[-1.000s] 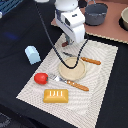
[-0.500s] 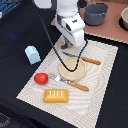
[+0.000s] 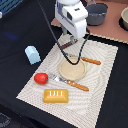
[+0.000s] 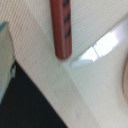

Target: Interact with the objects in diverse but meaningful ways.

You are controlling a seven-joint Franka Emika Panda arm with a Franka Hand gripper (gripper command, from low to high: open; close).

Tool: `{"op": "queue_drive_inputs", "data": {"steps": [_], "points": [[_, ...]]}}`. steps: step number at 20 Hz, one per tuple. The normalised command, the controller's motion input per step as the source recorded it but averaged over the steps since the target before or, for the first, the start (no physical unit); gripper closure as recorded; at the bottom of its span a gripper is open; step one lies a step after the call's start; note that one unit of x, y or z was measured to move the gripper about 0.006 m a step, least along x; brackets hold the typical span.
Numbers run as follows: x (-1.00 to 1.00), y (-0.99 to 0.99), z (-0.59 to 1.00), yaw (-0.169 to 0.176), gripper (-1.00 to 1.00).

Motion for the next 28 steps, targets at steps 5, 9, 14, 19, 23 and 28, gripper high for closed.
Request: {"op": "queue_drive_inputs", "data": {"steps": [5,9,14,19,23,28], "points": [[-0.39,-0.82,0.13,-0.018,-1.00],[-0.56,-0.68,0.00,-0.020,-1.00],[-0.68,-0.30,0.00,0.000,-1.00],[-0.58,-0.16,0.00,0.000,-1.00],[-0.50,-0.12,-0.08,0.000,-1.00],[-0.41,-0.18,-0.11,0.000,-1.00]]}}
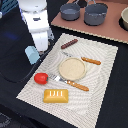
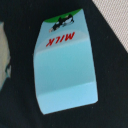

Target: Interact with the objects in diverse but meaningful ways.

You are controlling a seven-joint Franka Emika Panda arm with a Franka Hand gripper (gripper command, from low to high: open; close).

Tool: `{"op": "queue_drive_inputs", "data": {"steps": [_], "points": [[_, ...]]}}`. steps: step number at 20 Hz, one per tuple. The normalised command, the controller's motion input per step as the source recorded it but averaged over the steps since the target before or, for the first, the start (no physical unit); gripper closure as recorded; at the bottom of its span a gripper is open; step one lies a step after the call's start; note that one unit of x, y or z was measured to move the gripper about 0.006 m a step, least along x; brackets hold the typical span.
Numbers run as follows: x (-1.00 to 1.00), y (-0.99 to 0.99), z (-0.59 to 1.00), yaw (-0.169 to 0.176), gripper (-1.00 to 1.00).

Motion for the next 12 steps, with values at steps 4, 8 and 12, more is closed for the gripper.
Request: {"op": "queue_drive_inputs", "data": {"steps": [4,8,12], "points": [[-0.39,-0.20,-0.17,0.000,-1.00],[-0.25,-0.19,-0.15,0.000,-1.00],[-0.18,-0.11,-0.20,0.000,-1.00]]}}
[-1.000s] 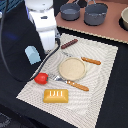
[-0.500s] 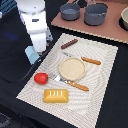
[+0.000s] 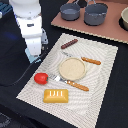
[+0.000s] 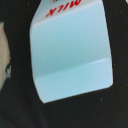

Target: Interact with the objects in diverse but meaningful ways.

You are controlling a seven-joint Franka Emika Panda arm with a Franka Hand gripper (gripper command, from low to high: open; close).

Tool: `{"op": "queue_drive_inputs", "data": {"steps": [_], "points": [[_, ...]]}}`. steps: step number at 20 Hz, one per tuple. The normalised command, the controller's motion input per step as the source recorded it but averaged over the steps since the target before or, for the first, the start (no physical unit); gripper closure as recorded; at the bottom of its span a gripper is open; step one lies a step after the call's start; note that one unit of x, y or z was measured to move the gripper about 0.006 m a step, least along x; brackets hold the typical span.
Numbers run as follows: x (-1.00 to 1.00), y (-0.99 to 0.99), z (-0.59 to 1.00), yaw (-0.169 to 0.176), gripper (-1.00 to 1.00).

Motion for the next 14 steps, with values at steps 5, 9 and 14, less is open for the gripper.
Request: {"op": "queue_drive_inputs", "data": {"steps": [5,9,14], "points": [[-0.14,-0.02,-0.25,0.000,1.00],[-0.12,0.00,-0.27,0.002,1.00],[-0.14,0.00,-0.23,0.001,1.00]]}}
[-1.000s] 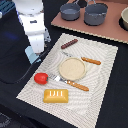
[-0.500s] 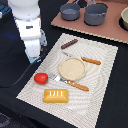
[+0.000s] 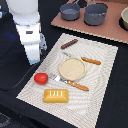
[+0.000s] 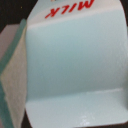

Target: Interact with the objects in diverse but meaningful ways.

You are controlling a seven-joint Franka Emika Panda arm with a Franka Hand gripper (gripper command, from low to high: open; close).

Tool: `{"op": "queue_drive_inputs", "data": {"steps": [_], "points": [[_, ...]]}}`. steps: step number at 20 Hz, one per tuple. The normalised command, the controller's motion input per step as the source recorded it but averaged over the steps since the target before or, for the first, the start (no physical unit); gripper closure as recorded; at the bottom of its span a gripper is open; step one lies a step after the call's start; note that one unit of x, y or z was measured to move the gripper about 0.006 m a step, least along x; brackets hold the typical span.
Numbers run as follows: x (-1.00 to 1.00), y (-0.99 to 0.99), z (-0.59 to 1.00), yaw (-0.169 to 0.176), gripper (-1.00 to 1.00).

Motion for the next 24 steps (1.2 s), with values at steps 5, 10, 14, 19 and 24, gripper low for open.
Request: {"op": "queue_drive_inputs", "data": {"steps": [5,10,14,19,24], "points": [[-0.14,0.01,0.10,0.002,1.00],[0.23,0.35,1.00,0.000,1.00],[0.98,0.61,1.00,0.000,1.00],[0.98,0.59,0.65,0.000,1.00],[0.98,0.56,0.21,0.000,1.00]]}}
